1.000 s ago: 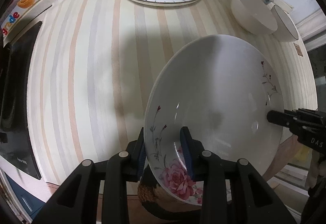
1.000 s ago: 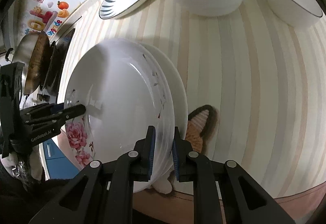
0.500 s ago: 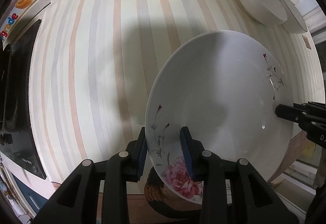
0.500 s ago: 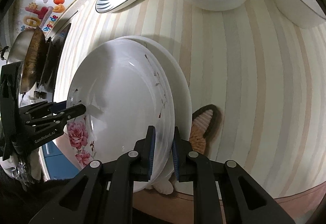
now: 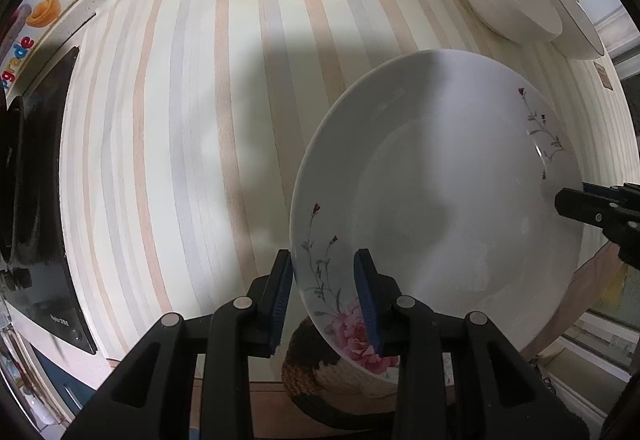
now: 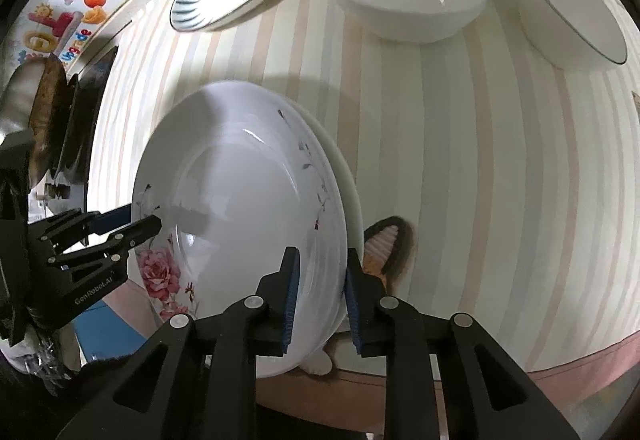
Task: Organize plates and bowls
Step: 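Move the left gripper to the blue-striped plate and grasp its rim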
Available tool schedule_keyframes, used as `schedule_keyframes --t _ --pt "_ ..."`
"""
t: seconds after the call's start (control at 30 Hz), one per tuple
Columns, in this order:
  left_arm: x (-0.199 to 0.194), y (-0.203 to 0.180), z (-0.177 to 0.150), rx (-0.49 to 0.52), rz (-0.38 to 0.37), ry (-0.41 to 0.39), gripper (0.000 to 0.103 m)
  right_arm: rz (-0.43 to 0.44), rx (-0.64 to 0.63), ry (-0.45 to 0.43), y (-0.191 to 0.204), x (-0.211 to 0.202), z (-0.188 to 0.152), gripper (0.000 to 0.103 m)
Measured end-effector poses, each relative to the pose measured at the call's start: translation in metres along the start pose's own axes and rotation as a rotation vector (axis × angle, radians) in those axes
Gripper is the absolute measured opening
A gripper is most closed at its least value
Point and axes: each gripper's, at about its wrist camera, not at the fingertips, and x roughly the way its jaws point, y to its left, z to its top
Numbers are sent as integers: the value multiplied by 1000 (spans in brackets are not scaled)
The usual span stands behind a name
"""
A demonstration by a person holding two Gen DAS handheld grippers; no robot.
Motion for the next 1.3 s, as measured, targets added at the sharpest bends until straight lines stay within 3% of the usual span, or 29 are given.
schedule_keyframes --t 0.3,0.5,0.53,0.6,0.7,0.87,1.07,1.3 --pt "-17 10 1 -14 -19 -8 29 34 24 -30 -10 -17 2 25" --pt "-82 43 20 -103 -31 -160 31 106 28 -137 -3 -60 22 26" --pt "-92 51 28 -128 -36 -182 34 121 25 -159 -1 -69 27 27" --pt "-107 67 48 -174 -55 -225 34 147 20 -199 3 -83 41 40" --pt "-114 83 78 -220 -68 -248 34 173 14 -243 13 -96 69 45" --pt "-90 101 137 -264 -79 -233 34 160 29 -285 21 -92 140 46" --pt "-38 112 190 -297 -73 -164 34 104 34 -260 22 -48 222 46" --pt "7 122 222 -295 -107 -87 34 78 43 -175 12 10 265 46"
